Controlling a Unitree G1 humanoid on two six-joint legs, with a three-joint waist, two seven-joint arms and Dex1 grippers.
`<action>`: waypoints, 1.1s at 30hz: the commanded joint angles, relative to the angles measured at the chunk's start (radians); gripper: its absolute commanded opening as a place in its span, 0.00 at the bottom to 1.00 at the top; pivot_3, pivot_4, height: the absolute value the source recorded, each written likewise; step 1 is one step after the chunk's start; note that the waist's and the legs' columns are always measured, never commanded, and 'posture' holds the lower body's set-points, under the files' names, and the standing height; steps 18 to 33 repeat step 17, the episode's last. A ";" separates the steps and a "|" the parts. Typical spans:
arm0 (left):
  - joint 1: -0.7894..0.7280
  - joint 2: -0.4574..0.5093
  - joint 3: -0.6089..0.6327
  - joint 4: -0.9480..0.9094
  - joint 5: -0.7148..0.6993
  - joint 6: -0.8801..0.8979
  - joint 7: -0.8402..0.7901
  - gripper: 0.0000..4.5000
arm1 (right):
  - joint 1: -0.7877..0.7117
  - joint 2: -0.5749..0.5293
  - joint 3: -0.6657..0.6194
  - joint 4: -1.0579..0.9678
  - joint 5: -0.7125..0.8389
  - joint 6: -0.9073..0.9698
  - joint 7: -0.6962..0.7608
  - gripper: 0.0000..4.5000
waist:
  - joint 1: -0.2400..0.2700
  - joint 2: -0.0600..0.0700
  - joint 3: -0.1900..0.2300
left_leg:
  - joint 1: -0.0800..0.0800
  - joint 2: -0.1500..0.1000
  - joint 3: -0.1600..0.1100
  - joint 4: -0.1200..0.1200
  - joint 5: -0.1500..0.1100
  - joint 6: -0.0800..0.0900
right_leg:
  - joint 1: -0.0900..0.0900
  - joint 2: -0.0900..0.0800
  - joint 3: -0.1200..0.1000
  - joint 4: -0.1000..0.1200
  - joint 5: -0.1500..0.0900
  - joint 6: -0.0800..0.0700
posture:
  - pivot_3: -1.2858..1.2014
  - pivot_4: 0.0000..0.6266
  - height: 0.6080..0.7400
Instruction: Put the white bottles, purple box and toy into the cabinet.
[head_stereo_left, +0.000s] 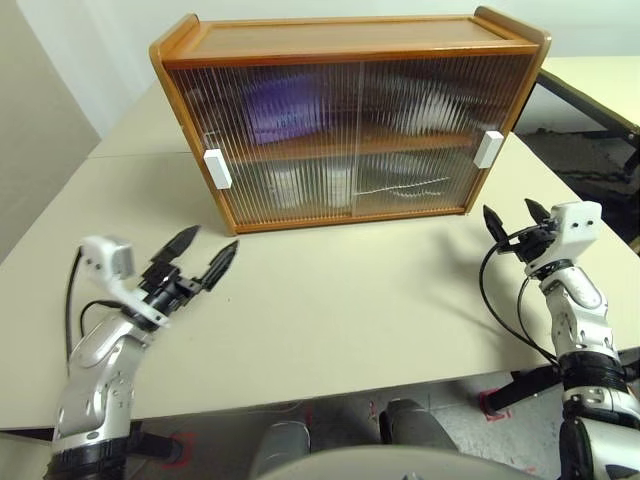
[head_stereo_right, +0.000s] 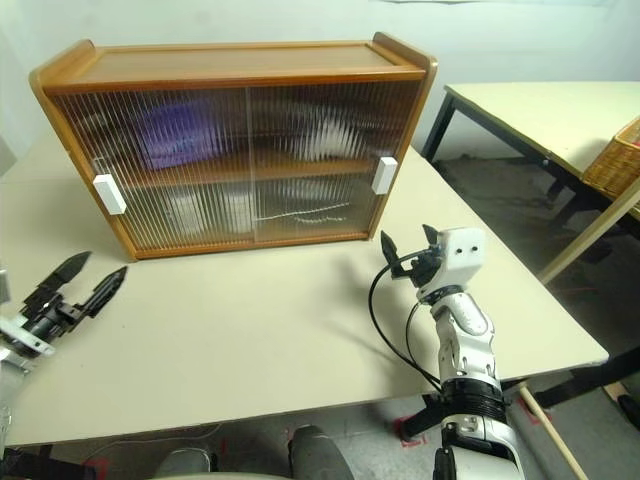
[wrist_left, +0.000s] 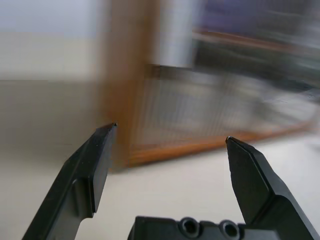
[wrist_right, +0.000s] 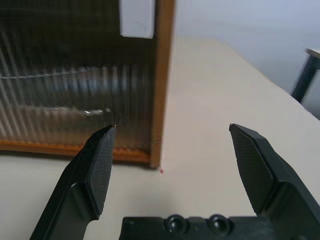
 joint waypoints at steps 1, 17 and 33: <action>-0.037 -0.011 0.098 0.159 0.047 -0.114 0.118 1.00 | -0.023 -0.019 -0.004 0.067 -0.009 -0.036 0.017 0.99 | 0.006 0.000 0.000 | 0.000 0.000 0.000 0.000 0.000 0.000 | 0.000 0.000 0.000 0.000 0.000 0.000 | 0.50 0.00 1.00; -0.135 0.035 0.132 0.498 0.109 -0.316 0.171 1.00 | 0.026 -0.044 -0.008 -0.033 0.001 -0.008 -0.004 0.99 | 0.004 -0.002 0.000 | 0.001 -0.001 0.001 0.001 0.001 -0.001 | 0.001 0.000 0.000 0.001 0.003 -0.005 | 0.48 0.00 1.00; -0.135 0.035 0.132 0.498 0.109 -0.316 0.171 1.00 | 0.026 -0.044 -0.008 -0.033 0.001 -0.008 -0.004 0.99 | 0.004 -0.002 0.000 | 0.001 -0.001 0.001 0.001 0.001 -0.001 | 0.001 0.000 0.000 0.001 0.003 -0.005 | 0.48 0.00 1.00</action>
